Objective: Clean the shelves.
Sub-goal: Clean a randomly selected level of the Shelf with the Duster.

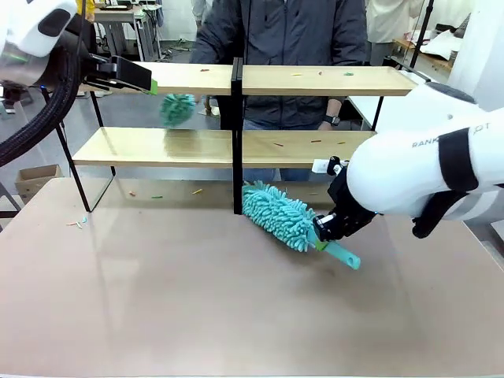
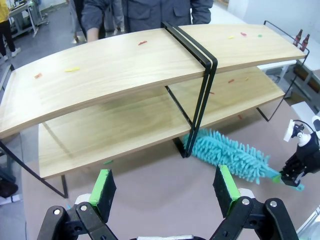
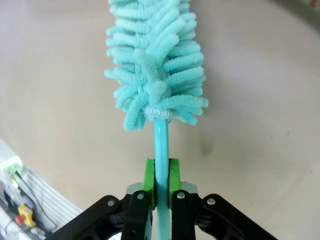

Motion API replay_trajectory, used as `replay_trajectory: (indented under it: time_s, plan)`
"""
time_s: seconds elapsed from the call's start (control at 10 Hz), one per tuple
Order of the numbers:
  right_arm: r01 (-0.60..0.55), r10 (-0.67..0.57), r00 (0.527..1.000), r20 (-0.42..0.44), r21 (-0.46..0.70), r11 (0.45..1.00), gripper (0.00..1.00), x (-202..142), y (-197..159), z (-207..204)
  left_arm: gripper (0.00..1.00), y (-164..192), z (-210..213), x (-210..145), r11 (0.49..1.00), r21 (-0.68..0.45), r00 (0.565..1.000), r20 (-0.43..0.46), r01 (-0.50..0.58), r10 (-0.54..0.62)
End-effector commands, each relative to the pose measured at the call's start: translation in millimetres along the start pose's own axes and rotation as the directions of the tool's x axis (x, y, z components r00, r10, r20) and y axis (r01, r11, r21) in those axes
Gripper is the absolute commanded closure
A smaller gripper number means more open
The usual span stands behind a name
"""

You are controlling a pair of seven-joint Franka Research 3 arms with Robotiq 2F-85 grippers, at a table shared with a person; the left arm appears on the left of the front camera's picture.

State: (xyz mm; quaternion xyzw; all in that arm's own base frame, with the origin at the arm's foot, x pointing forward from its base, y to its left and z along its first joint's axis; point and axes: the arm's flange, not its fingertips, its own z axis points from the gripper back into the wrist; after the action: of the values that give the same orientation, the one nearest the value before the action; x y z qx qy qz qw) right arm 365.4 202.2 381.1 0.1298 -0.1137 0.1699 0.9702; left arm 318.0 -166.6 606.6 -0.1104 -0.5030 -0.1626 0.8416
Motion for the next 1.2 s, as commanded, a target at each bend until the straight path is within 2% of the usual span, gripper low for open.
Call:
replay_trajectory:
  time_s: [0.0, 0.1, 0.2, 0.3, 0.4, 0.5, 0.7, 0.9, 1.1]
  plan:
    - [-0.048, 0.048, 0.998, -0.031, 0.013, 0.999, 0.88, -3.4, -3.3, 2.5, 0.00, -0.2, 0.1, 0.6, 1.000, 0.003, 1.000, 0.002, 0.002, -0.002]
    - [-0.048, 0.048, 0.998, -0.031, 0.013, 0.999, 0.88, -3.4, -3.3, 2.5, 0.00, -0.2, 0.1, 0.6, 1.000, 0.003, 1.000, 0.002, 0.002, -0.002]
    - [0.002, -0.002, 1.000, -0.001, -0.001, 1.000, 0.88, -0.1, 0.7, -0.2, 0.00, -0.2, 0.1, 0.6, 1.000, 0.003, 1.000, 0.002, 0.002, -0.002]
    - [0.014, -0.013, 0.997, 0.070, -0.009, 1.000, 0.88, 10.0, -3.1, -4.5, 0.00, -0.2, 0.1, 0.6, 1.000, 0.003, 1.000, 0.002, 0.002, -0.002]
    - [-0.025, 0.021, 0.989, 0.144, 0.020, 0.999, 0.88, 16.7, -4.9, -15.0, 0.00, -0.2, 0.1, 0.6, 1.000, 0.003, 1.000, 0.002, 0.002, -0.002]
    - [-0.007, 0.003, 0.985, 0.174, 0.025, 1.000, 0.88, 21.7, -5.9, -20.7, 0.00, -0.2, 0.1, 0.6, 1.000, 0.003, 1.000, 0.002, 0.002, -0.002]
    - [0.113, -0.111, 0.982, 0.153, -0.004, 0.994, 0.88, 25.3, -15.0, -23.5, 0.00, -0.2, 0.1, 0.6, 1.000, 0.003, 1.000, 0.002, 0.002, -0.002]
    - [0.179, -0.178, 0.977, 0.120, 0.000, 0.984, 0.88, 24.7, -20.9, -24.0, 0.00, -0.2, 0.1, 0.6, 1.000, 0.003, 1.000, 0.002, 0.002, -0.002]
    - [0.237, -0.233, 0.963, 0.136, -0.011, 0.972, 0.88, 22.5, -27.6, -21.7, 0.00, -0.2, 0.1, 0.6, 1.000, 0.003, 1.000, 0.002, 0.002, -0.002]
